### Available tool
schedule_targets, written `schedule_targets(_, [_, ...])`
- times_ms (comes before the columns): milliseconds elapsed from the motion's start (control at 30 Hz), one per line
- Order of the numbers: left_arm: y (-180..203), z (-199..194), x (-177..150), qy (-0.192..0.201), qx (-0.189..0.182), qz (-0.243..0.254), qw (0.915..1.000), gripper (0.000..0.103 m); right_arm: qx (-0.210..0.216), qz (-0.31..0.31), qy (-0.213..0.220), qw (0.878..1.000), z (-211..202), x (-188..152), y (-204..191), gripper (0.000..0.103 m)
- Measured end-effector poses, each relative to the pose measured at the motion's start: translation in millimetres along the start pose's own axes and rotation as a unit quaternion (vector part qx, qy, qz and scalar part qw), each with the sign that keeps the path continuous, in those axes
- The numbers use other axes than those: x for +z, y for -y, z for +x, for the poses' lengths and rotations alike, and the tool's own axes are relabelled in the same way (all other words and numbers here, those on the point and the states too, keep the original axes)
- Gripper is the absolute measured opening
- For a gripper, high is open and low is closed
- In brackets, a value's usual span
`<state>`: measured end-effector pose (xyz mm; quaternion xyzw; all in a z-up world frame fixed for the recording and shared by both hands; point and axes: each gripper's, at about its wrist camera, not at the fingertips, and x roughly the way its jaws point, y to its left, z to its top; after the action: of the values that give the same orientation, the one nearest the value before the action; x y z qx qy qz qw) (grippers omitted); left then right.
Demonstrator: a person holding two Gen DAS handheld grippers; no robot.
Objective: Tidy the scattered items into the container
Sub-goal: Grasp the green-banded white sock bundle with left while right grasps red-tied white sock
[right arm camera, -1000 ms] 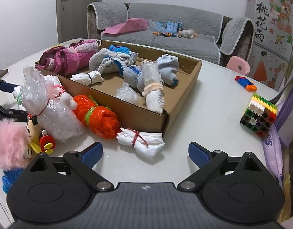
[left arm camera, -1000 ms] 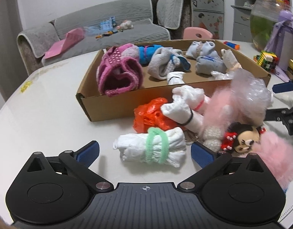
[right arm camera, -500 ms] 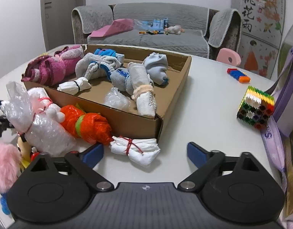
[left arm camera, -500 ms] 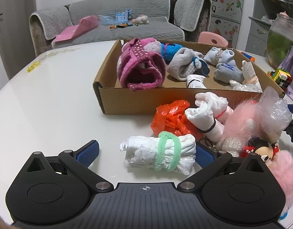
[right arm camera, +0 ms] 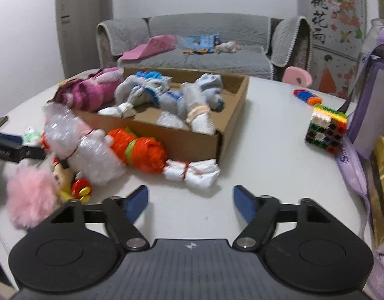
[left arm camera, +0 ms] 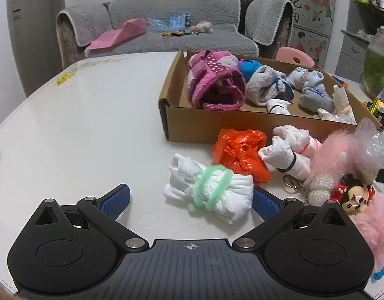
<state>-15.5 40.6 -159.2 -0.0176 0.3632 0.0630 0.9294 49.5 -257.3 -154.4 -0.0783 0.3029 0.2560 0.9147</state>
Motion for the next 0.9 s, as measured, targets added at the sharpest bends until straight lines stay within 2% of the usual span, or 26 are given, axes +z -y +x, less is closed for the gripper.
schedule_targets(200, [1.0, 3.0, 3.4, 0.005, 0.002, 0.003, 1.0000, 0.103, -0.007, 0.004, -0.008, 1.000, 13.0, 8.0, -3.2, 0.072])
schedule_targets(533, [-3.9, 7.9, 6.7, 0.007, -0.008, 0.002, 0.9999, 0.103, -0.016, 0.030, -0.018, 0.999, 21.2, 11.0, -0.6, 0.075])
schedule_targets(600, [-5.6, 7.9, 6.7, 0.006, -0.012, 0.001, 0.9999, 0.103, -0.018, 0.028, -0.017, 0.999, 21.3, 11.3, -3.0, 0.069])
schedule_targets(667, [-6.0, 8.2, 6.2, 0.006, -0.020, 0.002, 0.9998, 0.102, -0.020, 0.030, -0.012, 0.999, 18.9, 10.5, -4.9, 0.049])
schedule_targets(800, [-1.4, 5.2, 3.1, 0.012, -0.030, 0.020, 0.9993, 0.096, -0.020, 0.032, -0.008, 0.999, 13.3, 6.4, -4.5, 0.044])
schedule_targets(900, [3.8, 1.1, 0.7, 0.018, -0.045, 0.035, 0.9982, 0.086, -0.018, 0.032, -0.005, 0.999, 8.7, 3.8, -3.2, 0.043])
